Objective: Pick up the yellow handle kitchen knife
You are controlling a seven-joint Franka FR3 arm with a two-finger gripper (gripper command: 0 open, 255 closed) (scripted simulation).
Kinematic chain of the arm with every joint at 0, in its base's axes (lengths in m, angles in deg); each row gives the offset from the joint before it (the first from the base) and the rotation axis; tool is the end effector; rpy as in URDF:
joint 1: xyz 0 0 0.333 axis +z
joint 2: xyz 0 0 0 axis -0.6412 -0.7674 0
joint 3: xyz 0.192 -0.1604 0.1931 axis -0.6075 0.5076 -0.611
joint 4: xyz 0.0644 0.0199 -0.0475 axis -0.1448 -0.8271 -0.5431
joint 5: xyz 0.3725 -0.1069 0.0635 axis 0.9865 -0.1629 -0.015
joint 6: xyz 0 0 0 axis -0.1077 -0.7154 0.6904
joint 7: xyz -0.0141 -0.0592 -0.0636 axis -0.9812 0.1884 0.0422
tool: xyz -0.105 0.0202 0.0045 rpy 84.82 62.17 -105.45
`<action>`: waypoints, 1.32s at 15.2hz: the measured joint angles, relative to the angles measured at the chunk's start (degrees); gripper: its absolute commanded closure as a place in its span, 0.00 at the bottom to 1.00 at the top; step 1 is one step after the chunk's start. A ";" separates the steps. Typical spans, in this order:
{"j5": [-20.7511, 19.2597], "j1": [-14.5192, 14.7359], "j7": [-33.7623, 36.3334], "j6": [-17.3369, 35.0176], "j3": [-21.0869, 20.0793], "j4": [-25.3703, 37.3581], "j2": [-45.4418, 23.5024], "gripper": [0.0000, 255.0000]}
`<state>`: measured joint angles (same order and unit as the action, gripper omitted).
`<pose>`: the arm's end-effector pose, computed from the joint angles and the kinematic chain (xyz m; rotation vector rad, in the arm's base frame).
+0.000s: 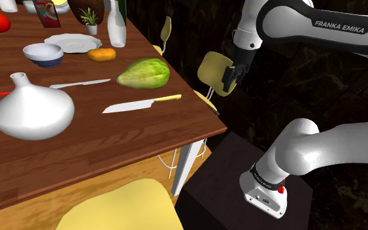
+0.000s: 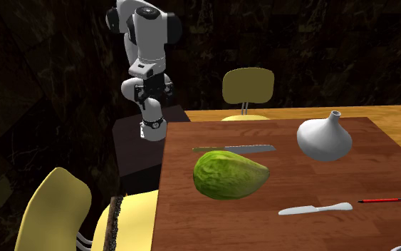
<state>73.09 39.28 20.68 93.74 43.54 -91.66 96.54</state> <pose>0.3096 -0.0110 0.5524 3.0769 -0.1413 -0.0933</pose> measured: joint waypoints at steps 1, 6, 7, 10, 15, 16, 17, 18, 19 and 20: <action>0.00 0.00 0.00 0.00 0.00 0.00 0.00 0.00; -0.19 3.43 -7.42 5.88 0.88 3.31 -8.50 0.00; -0.36 4.10 -9.57 7.20 1.32 4.16 -10.47 0.00; -0.17 6.46 -15.55 10.15 1.81 7.61 -16.29 0.00; 0.79 10.29 -24.97 14.84 1.58 13.27 -25.74 0.00; 0.95 10.87 -27.07 15.61 1.60 14.01 -27.09 0.00; 1.16 11.49 -29.14 15.97 1.55 15.87 -29.11 0.00; 1.46 12.27 -30.73 16.91 1.15 17.14 -31.18 0.00; 1.67 12.84 -32.67 17.53 0.98 18.17 -32.71 0.00; 1.88 13.36 -34.73 17.91 0.84 19.24 -33.99 0.00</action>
<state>74.97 52.64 -14.05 111.65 44.38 -72.42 62.55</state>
